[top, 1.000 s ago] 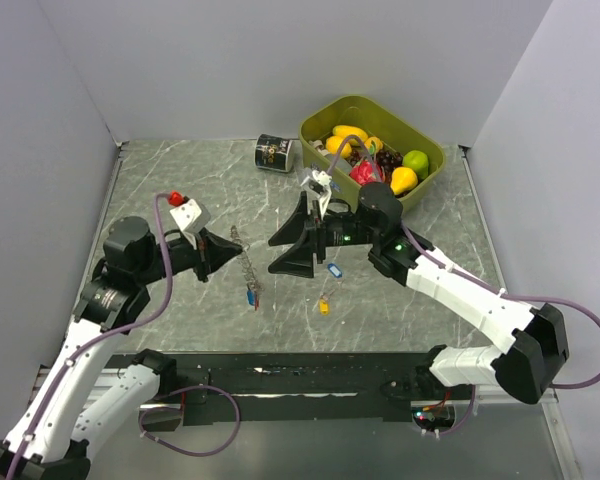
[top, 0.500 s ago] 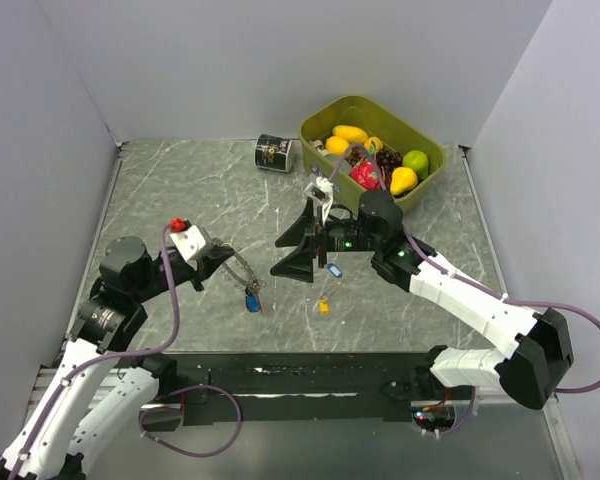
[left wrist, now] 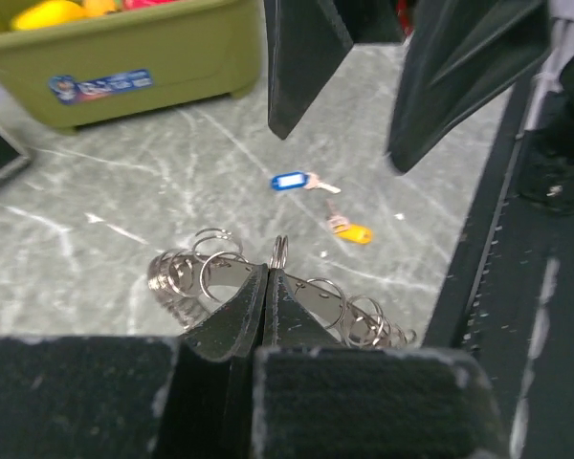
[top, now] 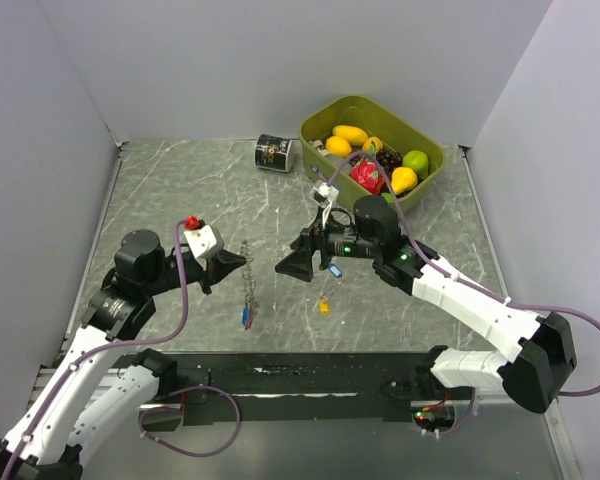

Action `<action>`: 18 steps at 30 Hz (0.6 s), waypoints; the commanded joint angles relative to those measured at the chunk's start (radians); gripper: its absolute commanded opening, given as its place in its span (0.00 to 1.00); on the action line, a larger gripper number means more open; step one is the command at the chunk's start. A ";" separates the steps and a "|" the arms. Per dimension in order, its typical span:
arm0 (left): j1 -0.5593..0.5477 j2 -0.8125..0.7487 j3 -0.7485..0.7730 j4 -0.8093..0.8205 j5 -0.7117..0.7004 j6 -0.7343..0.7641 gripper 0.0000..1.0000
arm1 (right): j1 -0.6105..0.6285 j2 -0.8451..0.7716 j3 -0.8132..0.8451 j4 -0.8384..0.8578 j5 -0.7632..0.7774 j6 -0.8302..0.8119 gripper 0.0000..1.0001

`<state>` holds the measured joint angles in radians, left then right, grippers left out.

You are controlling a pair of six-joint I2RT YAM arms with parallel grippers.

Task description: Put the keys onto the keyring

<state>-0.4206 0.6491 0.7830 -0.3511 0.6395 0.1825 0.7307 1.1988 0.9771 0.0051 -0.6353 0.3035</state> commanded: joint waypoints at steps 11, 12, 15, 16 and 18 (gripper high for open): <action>-0.004 -0.009 -0.027 0.124 0.026 -0.107 0.01 | 0.003 -0.013 -0.081 -0.419 0.629 0.192 0.99; -0.004 -0.005 -0.025 0.120 0.028 -0.109 0.01 | 0.001 -0.004 -0.086 -0.427 0.634 0.206 0.99; -0.004 0.001 -0.027 0.116 0.029 -0.112 0.01 | 0.001 0.039 -0.087 -0.459 0.690 0.253 0.99; -0.004 0.000 -0.030 0.118 0.035 -0.110 0.01 | 0.003 0.066 -0.086 -0.464 0.697 0.262 0.98; -0.004 -0.011 -0.039 0.126 0.043 -0.106 0.01 | 0.003 0.106 -0.086 -0.464 0.695 0.279 0.94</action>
<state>-0.4206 0.6559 0.7330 -0.2974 0.6647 0.0875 0.7307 1.2449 0.8944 -0.4179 -0.0216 0.5079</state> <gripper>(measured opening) 0.021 0.974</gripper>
